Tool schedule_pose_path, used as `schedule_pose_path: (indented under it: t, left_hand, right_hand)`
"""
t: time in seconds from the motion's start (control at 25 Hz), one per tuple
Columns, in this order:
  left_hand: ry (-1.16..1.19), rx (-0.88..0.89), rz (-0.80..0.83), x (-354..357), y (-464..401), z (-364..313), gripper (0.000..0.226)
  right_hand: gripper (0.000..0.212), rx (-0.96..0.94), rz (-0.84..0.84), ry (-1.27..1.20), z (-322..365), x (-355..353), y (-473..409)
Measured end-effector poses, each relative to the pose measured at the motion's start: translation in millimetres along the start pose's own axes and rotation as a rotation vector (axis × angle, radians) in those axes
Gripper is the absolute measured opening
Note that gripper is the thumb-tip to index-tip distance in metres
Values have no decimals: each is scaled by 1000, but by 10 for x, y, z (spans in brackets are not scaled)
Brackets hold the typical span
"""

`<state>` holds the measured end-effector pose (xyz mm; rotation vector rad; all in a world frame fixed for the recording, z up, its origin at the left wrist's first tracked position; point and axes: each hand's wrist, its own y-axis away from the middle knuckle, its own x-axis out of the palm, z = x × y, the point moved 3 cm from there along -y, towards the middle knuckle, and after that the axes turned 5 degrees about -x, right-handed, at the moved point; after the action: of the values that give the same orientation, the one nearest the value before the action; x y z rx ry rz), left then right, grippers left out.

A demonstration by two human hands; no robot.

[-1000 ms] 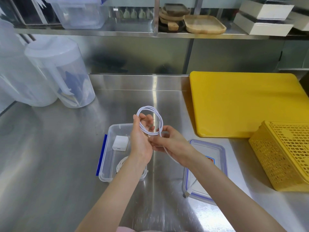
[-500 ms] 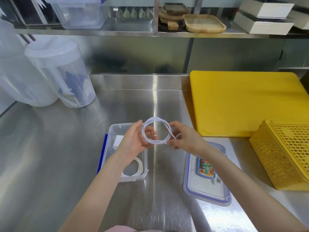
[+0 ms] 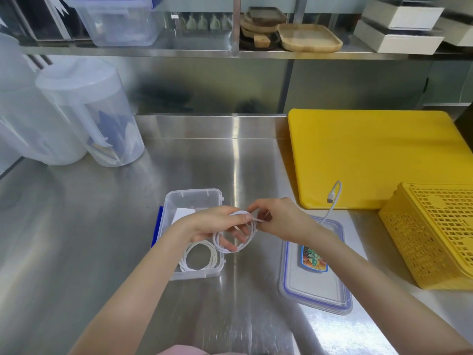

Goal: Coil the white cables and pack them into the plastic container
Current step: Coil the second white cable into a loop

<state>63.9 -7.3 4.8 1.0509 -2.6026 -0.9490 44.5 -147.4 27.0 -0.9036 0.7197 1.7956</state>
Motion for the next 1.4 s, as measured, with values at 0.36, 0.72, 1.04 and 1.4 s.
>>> schedule_pose_path:
  t: [0.36, 0.72, 1.04, 1.4]
  left_hand:
    - [261, 77, 97, 0, 57, 1, 14]
    - [311, 229, -62, 25, -7, 40, 17]
    - [404, 345, -245, -106, 37, 24, 9]
    - [544, 477, -466, -379, 138, -86, 11]
  right_hand:
    - [26, 41, -56, -232, -19, -87, -37]
    - [30, 43, -160, -394, -55, -78, -63]
    - [11, 69, -192, -361, -204, -46, -109]
    - [11, 184, -81, -304, -437, 199, -1]
